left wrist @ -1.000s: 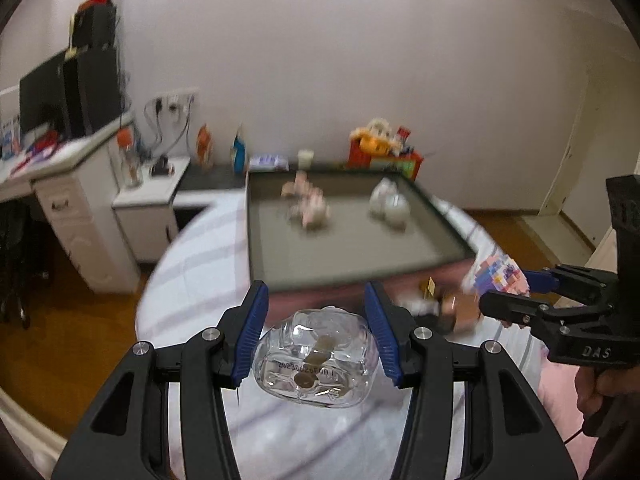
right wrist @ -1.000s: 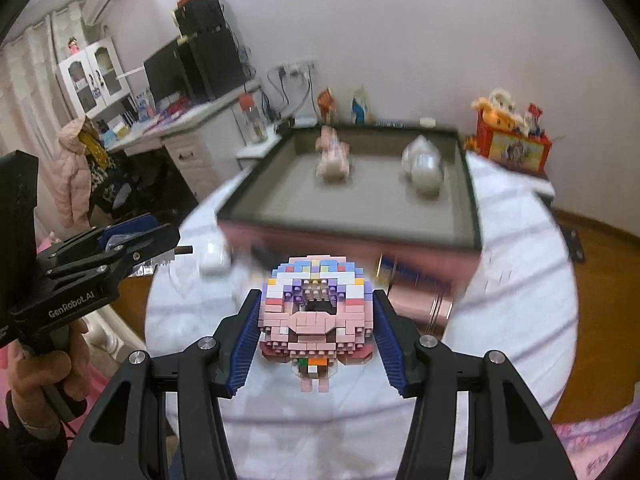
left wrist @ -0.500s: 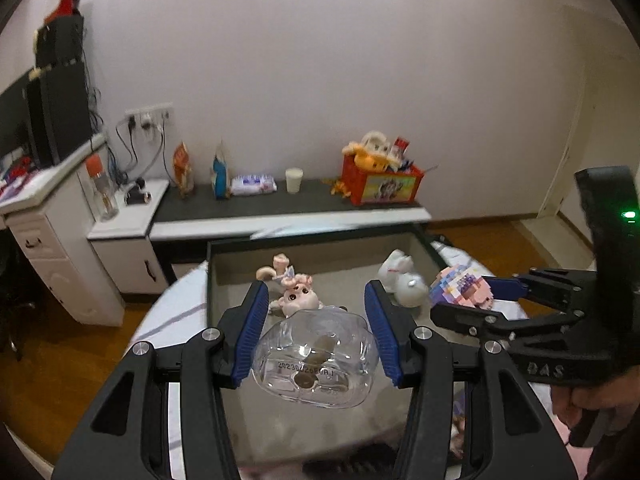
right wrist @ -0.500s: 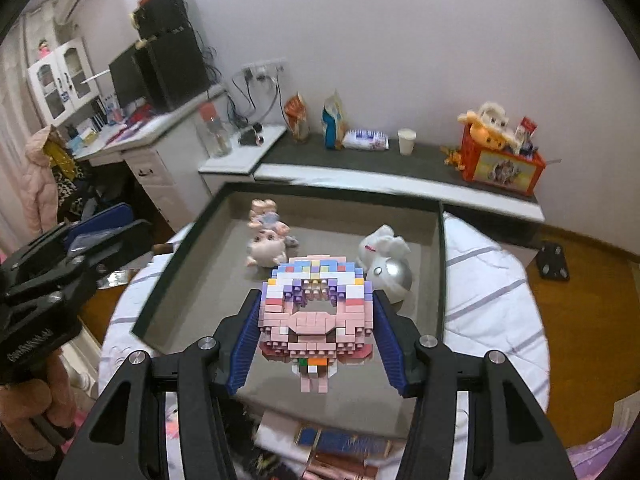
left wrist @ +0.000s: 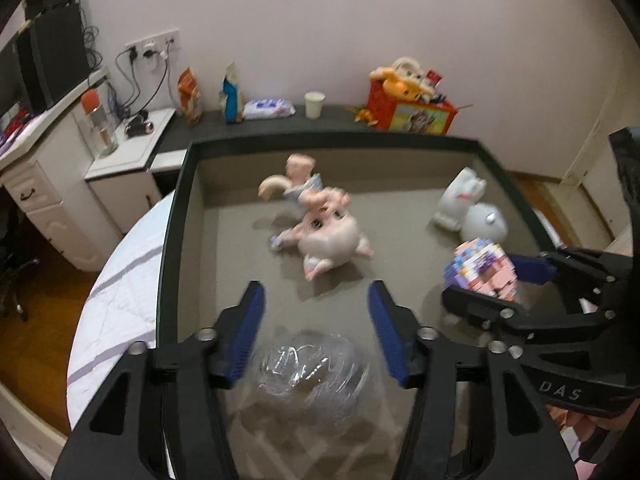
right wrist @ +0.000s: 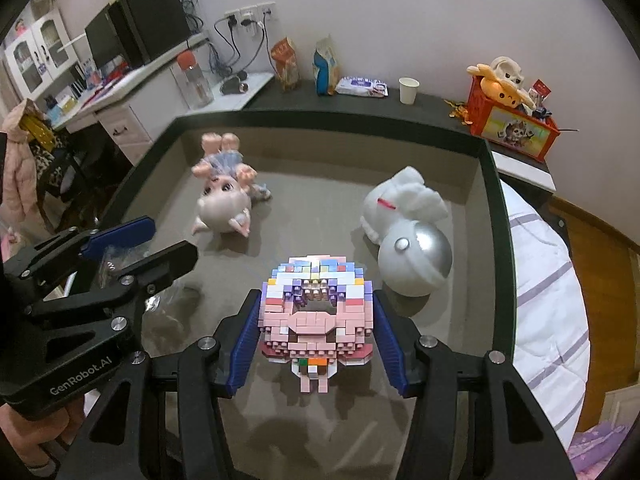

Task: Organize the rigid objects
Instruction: 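Carry the bottle and block figure over the box and release both, then withdraw both grippers from the box back over the table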

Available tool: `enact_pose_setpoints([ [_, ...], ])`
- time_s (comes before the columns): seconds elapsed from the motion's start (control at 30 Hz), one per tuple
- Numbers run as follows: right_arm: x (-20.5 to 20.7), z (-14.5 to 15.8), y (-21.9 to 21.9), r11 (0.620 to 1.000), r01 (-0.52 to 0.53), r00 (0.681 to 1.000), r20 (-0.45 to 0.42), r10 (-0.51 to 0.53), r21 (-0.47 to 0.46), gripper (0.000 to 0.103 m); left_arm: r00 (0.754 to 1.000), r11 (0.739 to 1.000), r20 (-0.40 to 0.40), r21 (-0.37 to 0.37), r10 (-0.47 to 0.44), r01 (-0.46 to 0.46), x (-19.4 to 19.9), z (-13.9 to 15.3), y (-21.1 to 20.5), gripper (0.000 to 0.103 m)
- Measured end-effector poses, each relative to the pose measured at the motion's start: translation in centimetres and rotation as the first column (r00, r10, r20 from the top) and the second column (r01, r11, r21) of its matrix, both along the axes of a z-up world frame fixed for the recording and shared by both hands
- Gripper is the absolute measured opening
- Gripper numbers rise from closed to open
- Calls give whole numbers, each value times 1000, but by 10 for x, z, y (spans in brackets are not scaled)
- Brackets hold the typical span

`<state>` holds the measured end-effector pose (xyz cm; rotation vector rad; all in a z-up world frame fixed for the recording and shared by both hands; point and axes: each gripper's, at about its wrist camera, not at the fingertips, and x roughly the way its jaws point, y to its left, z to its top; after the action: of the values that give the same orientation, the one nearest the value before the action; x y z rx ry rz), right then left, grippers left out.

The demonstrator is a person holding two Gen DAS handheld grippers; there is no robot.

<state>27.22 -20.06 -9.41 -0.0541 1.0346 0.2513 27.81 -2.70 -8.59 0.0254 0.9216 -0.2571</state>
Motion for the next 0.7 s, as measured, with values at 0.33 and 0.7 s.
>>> enact_pose_setpoints([
  [0.33, -8, 4, -5, 1000, 21, 1000, 7, -21, -11, 82, 999, 1000, 31, 7, 26, -27, -24, 15, 12, 101],
  [0.7, -59, 47, -21, 992, 75, 989, 120, -87, 104, 103, 984, 995, 149, -26, 102, -100, -92, 61, 40, 103],
])
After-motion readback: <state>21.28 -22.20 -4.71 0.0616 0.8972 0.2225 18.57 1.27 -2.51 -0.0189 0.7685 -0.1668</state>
